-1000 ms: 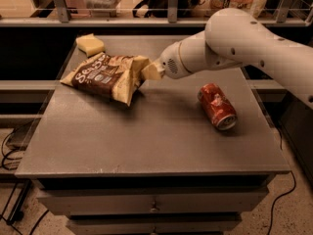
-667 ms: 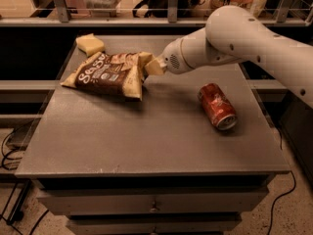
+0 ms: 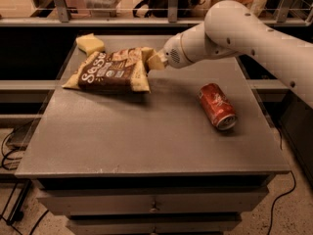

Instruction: Move brown chip bag near sponge

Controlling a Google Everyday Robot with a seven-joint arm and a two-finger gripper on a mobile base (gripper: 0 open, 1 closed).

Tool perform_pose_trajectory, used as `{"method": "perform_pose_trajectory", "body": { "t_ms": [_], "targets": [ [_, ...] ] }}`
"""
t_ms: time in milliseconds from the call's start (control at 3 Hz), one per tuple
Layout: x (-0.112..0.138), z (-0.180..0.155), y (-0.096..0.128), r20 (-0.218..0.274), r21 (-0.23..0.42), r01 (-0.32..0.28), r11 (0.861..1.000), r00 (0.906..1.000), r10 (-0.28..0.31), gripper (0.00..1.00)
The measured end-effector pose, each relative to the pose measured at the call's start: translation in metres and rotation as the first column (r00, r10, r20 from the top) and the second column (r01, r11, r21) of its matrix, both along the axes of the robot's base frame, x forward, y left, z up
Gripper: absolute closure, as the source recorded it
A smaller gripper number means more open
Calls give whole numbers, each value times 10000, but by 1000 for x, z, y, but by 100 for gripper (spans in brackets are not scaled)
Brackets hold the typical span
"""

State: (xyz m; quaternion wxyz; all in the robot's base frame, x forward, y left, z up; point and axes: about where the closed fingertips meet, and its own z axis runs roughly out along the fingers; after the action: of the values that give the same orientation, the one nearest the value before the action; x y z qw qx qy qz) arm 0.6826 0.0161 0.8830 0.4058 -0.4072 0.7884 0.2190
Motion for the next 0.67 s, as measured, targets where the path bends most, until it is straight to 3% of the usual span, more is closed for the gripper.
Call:
{"method": "perform_pose_trajectory", "body": {
  "t_ms": [667],
  "targets": [
    [8,7,2,82,39,-677,9977,9977,677,13]
  ]
}}
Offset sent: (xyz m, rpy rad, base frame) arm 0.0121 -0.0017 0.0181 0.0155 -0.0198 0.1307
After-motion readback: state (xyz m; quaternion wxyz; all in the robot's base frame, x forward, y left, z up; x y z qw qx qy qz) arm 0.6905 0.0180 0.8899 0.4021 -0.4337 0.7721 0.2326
